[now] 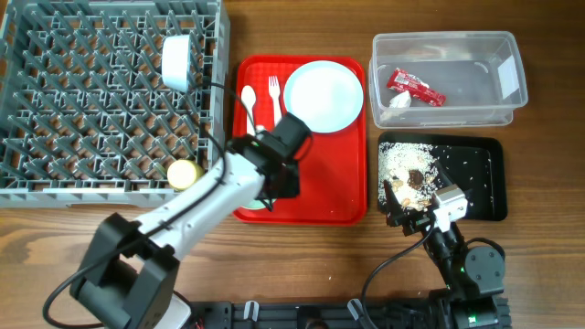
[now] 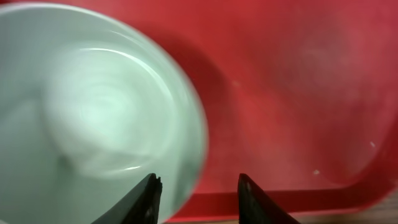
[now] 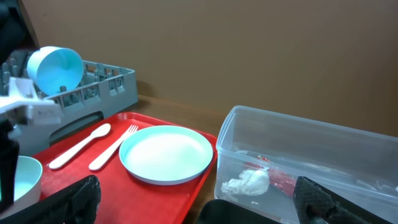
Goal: Sort waste into correct bins and load items into the dishwasher rack
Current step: 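Grasp the rim of the mint-green bowl with left gripper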
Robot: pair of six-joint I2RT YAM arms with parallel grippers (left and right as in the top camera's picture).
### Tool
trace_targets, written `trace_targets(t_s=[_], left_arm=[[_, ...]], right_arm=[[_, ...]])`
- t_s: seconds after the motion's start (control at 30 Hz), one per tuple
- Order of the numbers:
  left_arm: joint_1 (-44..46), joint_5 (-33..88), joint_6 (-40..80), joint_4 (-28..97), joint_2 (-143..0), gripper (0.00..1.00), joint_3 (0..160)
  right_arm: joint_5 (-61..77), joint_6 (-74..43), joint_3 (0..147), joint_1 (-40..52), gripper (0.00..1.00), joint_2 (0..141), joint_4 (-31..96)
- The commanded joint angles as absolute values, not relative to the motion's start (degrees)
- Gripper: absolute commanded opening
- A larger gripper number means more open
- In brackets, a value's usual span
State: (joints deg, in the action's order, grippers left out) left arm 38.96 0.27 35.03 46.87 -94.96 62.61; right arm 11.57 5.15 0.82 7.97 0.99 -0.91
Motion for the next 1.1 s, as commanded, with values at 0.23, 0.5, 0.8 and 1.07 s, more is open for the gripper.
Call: trace_targets(t_s=[0.23, 0.5, 0.8, 1.07], left_arm=[[42.5, -7.7, 35.2, 44.8, -98.5, 0.23, 62.5], [42.7, -1.0, 35.2, 48.3, -95.1, 0.21, 66.1], [42.7, -4.9, 35.2, 50.2, -94.0, 0.29, 67.2], [42.5, -10.1, 38.2, 49.4, -102.3, 0.29, 66.6]], right_arm=[[12.4, 4.4, 0.3, 7.6, 1.00, 0.3, -1.1], [12.4, 4.4, 0.3, 7.6, 1.00, 0.3, -1.1], [12.4, 4.4, 0.3, 7.6, 1.00, 0.3, -1.1], [12.5, 4.4, 0.3, 7.6, 1.00, 0.3, -1.1]])
